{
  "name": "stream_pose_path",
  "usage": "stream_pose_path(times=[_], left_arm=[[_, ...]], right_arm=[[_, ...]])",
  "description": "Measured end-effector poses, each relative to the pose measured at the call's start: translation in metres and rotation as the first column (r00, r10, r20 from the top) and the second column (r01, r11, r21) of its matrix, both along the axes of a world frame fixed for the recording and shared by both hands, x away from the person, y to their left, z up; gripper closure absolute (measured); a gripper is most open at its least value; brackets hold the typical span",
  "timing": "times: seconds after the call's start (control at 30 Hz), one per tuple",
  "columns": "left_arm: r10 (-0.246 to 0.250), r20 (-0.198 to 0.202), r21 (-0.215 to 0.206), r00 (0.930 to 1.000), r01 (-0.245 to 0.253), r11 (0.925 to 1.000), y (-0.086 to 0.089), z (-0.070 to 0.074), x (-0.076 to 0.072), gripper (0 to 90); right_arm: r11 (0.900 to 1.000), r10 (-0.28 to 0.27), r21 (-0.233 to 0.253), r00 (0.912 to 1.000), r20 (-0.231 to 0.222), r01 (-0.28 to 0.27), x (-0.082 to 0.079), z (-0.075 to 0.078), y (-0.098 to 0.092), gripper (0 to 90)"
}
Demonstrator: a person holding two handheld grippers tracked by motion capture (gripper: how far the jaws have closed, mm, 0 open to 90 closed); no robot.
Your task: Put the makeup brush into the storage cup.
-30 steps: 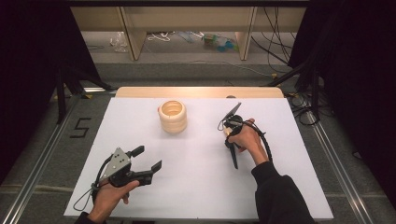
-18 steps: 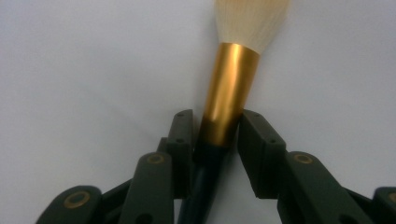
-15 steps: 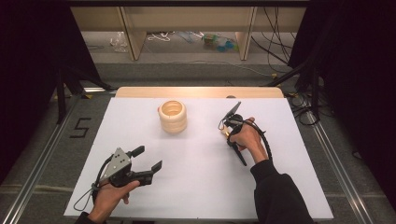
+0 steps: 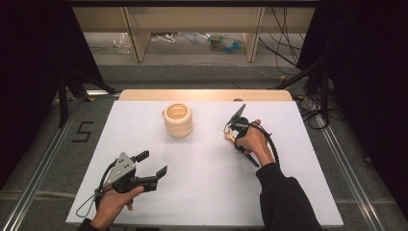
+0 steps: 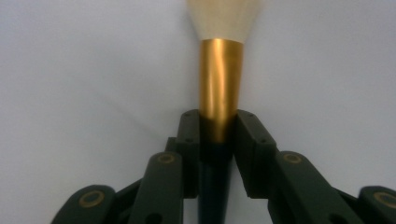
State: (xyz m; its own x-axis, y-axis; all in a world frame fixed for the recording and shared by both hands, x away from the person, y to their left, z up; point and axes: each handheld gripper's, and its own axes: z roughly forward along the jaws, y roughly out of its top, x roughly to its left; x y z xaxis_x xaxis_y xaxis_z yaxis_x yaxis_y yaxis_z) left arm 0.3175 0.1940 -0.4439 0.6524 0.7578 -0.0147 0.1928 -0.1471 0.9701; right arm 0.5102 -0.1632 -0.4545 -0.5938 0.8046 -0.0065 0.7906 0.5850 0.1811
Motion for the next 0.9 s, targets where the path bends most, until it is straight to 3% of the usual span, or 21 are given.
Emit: stream_pose_path(times=[0.2, 0.27, 0.43, 0.57, 0.73, 0.9], left_arm=[[0.000, 0.000, 0.000, 1.0000, 0.000, 1.0000, 0.000, 0.000, 0.000, 16.4], [0.001, -0.005, -0.020, 1.0000, -0.001, 0.9998, -0.001, -0.001, 0.000, 16.4], [0.002, 0.000, -0.004, 1.0000, -0.002, 1.0000, 0.000, 0.000, 0.000, 16.4], [0.003, -0.001, -0.005, 1.0000, -0.003, 1.0000, 0.000, 0.000, 0.000, 16.4], [0.004, -0.003, -0.003, 1.0000, -0.004, 1.0000, 0.000, 0.000, 0.000, 16.5], [0.004, -0.004, -0.002, 1.0000, -0.004, 1.0000, 0.000, 0.000, 0.000, 16.5]], right_arm=[[0.999, 0.026, -0.019, 0.9997, -0.001, -0.026, 0.001, 0.000, 0.001, 73.8], [1.000, 0.024, -0.019, 0.9997, -0.002, -0.024, 0.001, 0.000, 0.002, 73.8], [0.999, 0.046, -0.025, 0.9989, 0.009, -0.045, 0.000, 0.001, 0.002, 74.0], [0.998, 0.062, -0.019, 0.9966, 0.054, -0.061, -0.001, 0.008, -0.002, 74.0], [0.997, 0.062, 0.044, 0.9923, 0.107, -0.067, -0.007, 0.023, -0.005, 74.0], [0.985, 0.072, 0.142, 0.9795, 0.188, -0.100, -0.012, 0.040, -0.011, 74.2]])
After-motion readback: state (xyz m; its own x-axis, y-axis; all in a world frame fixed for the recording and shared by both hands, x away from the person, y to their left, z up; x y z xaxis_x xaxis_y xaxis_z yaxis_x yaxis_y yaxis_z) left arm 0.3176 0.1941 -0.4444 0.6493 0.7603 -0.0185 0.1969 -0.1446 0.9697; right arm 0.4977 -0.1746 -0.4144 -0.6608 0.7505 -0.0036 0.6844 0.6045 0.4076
